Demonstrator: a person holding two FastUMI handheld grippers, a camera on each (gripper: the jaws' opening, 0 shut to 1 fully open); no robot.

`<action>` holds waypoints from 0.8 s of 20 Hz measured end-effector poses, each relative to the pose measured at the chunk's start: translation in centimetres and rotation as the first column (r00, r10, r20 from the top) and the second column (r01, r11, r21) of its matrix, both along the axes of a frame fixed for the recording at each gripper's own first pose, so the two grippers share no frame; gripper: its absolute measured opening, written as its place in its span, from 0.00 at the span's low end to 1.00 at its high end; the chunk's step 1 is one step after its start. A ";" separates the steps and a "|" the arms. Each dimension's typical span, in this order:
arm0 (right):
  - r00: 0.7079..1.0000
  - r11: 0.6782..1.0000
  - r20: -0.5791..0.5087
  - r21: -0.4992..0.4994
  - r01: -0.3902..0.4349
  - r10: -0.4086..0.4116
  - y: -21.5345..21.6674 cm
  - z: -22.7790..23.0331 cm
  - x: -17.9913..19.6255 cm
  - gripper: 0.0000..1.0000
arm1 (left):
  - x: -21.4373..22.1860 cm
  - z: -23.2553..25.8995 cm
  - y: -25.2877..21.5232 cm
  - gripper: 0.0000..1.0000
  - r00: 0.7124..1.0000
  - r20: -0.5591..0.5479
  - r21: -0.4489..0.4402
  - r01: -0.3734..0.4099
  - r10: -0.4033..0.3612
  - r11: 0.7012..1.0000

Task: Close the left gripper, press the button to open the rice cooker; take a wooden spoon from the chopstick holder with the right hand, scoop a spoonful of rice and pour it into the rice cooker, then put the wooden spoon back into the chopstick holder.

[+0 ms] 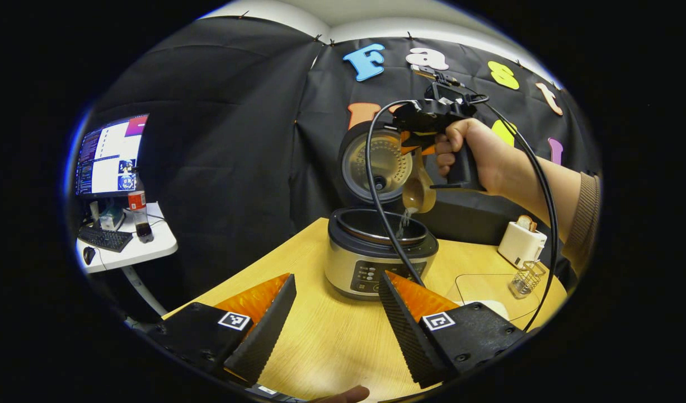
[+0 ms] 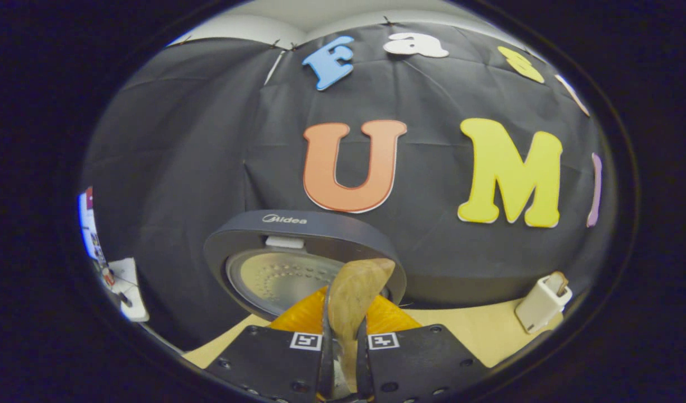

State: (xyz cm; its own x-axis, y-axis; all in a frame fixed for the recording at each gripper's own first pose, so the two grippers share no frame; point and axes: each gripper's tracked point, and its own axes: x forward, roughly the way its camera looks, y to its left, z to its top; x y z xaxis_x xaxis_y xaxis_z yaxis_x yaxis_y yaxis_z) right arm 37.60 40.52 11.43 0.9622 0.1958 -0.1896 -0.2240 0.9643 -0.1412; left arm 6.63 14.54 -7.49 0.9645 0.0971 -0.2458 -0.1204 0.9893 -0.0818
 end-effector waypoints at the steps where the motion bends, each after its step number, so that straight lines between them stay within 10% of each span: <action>1: 1.000 0.999 0.016 -0.041 -0.009 0.010 0.2 0.1 -0.2 0.15 | 0.0 0.0 0.0 0.96 1.000 -0.002 0.002 -0.005 0.005 1.000; 7: 0.994 0.984 0.097 -0.177 -0.027 0.044 -0.4 1.2 -1.7 0.15 | -0.1 0.2 0.4 0.95 1.000 0.001 0.142 -0.024 0.024 0.990; 16: 0.996 0.996 0.034 0.053 0.075 -0.076 -12.4 3.8 -2.7 0.16 | -0.1 1.1 -3.1 0.95 0.998 0.028 0.161 0.044 -0.049 0.986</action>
State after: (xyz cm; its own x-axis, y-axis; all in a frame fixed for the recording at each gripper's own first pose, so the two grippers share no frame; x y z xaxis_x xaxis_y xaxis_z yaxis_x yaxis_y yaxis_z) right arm 34.92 28.12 15.26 0.9806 0.1310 -0.1459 -0.1460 0.9845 -0.0974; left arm 6.52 11.41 -6.37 0.9758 0.0879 -0.2002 -0.0742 0.9944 0.0749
